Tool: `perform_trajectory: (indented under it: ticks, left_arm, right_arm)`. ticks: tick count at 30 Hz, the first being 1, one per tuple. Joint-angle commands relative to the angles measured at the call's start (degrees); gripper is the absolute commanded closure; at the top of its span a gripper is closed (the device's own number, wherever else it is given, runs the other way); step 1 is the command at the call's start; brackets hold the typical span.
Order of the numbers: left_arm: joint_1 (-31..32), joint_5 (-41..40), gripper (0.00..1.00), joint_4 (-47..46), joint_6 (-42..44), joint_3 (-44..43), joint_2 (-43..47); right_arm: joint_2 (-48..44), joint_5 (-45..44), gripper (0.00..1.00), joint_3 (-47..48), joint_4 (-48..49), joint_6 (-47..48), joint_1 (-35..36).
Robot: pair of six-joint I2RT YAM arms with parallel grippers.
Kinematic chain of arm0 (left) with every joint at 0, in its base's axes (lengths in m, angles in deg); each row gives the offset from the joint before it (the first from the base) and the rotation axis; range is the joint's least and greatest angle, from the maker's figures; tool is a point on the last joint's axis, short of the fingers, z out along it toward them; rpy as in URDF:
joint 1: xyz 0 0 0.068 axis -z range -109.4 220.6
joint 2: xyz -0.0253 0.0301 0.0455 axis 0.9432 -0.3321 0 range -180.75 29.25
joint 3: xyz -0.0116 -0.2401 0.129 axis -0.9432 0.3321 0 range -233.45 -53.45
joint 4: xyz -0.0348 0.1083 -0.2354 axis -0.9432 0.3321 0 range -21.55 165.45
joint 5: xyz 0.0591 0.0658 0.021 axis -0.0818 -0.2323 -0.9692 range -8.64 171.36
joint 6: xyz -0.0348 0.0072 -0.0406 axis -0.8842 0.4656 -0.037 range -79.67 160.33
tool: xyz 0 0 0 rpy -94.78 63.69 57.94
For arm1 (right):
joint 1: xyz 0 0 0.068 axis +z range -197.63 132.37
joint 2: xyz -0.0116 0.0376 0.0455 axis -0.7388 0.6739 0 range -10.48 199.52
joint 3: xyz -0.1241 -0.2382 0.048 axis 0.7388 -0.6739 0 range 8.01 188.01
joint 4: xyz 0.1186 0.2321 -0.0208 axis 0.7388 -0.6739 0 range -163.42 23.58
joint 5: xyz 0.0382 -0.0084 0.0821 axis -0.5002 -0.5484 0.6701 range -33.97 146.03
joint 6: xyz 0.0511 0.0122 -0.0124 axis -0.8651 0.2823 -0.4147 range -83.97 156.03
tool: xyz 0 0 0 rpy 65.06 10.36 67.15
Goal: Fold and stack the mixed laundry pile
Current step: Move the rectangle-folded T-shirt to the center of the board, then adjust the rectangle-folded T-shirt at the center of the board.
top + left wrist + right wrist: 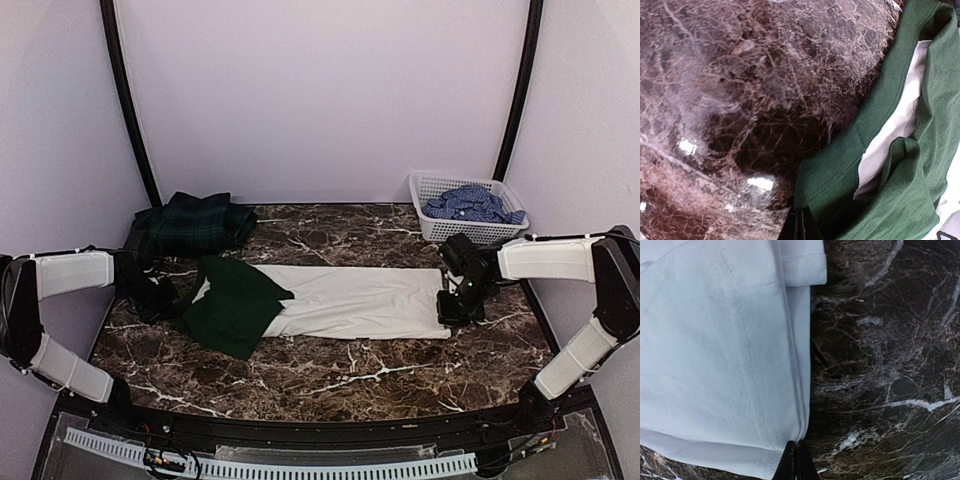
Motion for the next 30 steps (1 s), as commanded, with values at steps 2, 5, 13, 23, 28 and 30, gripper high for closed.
perform_trajectory:
  ticks: [2,5,13,23,28,30]
  left_arm:
    - [-0.54,-1.45,1.0,4.85,0.95,2.22,5.05]
    - [-0.59,-1.13,0.98,4.82,1.32,2.01,4.31]
    - [-0.52,-2.62,0.28,4.46,10.34,-5.65,10.99]
    - [2.44,7.35,0.21,2.19,31.79,-16.82,3.66]
    - [4.24,13.16,0.25,3.5,36.2,-19.59,-6.16]
    - [5.32,13.02,0.33,4.22,36.05,-20.3,-9.03]
  right_arm:
    - [1.75,-6.57,1.0,1.73,-4.25,-3.48,1.06]
    - [2.86,-5.93,1.0,1.98,-4.38,-3.34,1.93]
    - [-5.44,-2.6,0.29,2.85,-3.62,0.27,1.96]
    - [-4.85,7.17,0.18,10.32,3.86,13.13,1.89]
    - [1.0,9.55,0.18,13.94,5.17,18.05,1.86]
    - [3.23,10.22,0.18,14.28,5.82,19.3,1.82]
